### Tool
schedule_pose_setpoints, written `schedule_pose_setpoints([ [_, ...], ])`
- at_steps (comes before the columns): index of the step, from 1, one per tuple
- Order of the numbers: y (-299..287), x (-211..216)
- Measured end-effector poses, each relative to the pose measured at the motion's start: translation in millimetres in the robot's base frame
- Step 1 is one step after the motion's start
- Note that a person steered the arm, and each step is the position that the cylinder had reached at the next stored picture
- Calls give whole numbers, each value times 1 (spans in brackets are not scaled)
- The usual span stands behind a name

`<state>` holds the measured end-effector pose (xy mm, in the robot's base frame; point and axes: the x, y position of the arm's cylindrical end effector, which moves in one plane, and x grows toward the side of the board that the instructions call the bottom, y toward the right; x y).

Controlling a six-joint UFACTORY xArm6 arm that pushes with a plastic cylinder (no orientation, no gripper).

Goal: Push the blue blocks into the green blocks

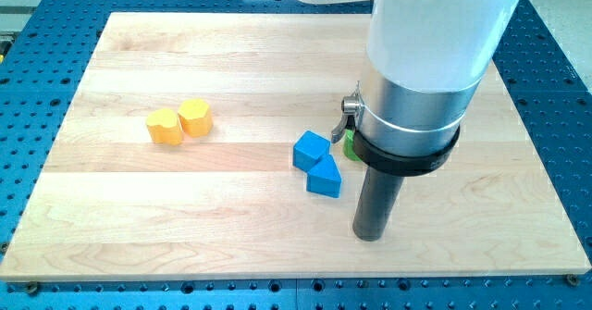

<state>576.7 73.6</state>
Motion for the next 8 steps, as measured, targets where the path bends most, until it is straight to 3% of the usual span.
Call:
schedule_pose_setpoints([
  [1, -69, -43],
  [3, -90, -105],
  [4, -84, -110],
  [5, -35, -125],
  [6, -85, -85],
  [7, -70, -37],
  [8, -53, -103],
])
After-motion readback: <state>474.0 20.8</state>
